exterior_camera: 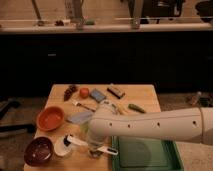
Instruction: Place brush in metal cup
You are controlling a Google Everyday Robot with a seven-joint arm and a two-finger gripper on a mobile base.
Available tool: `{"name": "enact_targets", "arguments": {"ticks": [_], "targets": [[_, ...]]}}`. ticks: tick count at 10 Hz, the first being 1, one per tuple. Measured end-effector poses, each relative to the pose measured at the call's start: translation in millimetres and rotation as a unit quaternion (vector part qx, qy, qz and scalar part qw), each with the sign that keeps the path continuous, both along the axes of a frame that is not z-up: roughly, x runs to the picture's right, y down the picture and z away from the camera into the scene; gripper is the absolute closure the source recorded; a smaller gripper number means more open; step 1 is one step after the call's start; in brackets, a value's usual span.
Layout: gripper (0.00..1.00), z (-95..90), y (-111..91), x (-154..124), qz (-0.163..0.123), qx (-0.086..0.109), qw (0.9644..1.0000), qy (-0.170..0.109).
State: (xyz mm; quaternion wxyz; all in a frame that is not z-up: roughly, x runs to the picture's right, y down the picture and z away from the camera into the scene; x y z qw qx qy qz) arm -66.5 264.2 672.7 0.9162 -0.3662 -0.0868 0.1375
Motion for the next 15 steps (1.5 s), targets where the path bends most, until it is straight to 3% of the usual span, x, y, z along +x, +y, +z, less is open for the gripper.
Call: {"name": "enact_targets", "arguments": {"ticks": [12, 14, 15], "targets": [[1.00, 0.0, -2.5, 23.5, 0.009, -0.004, 0.9999, 0.009], [1.00, -2.1, 1.0, 23.2, 0.003, -0.012, 0.9999, 0.001], [0.95, -2.2, 1.1, 22.3, 0.001, -0.012, 0.9999, 0.000]]}}
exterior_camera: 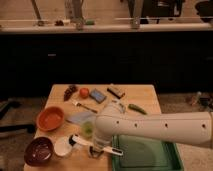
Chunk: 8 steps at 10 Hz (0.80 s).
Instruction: Place brush in metal cup
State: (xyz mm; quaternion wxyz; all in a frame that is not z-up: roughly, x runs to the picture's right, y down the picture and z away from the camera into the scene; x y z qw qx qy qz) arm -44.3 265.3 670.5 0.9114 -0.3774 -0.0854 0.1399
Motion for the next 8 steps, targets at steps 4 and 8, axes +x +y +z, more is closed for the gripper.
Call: {"name": "enact_targets", "arguments": {"ticks": [4, 8], "targets": [[0.57, 0.0, 0.0, 0.1, 0.000, 0.000, 1.0000, 0.000], [0.21, 0.1, -0.1, 0.4, 0.001, 0.000, 1.0000, 0.000]]}}
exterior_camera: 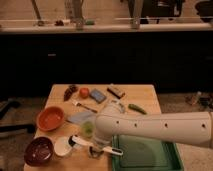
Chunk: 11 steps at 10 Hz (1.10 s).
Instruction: Place brush in metal cup
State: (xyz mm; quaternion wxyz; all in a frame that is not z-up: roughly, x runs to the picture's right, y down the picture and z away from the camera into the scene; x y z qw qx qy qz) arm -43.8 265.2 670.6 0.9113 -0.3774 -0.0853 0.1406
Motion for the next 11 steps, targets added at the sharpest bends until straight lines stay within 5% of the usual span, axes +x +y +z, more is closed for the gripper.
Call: {"name": "enact_targets", "arguments": {"ticks": [11], "targets": [[0.20, 0.2, 0.4, -0.2, 0.000, -0.001, 1.0000, 0.000]]}}
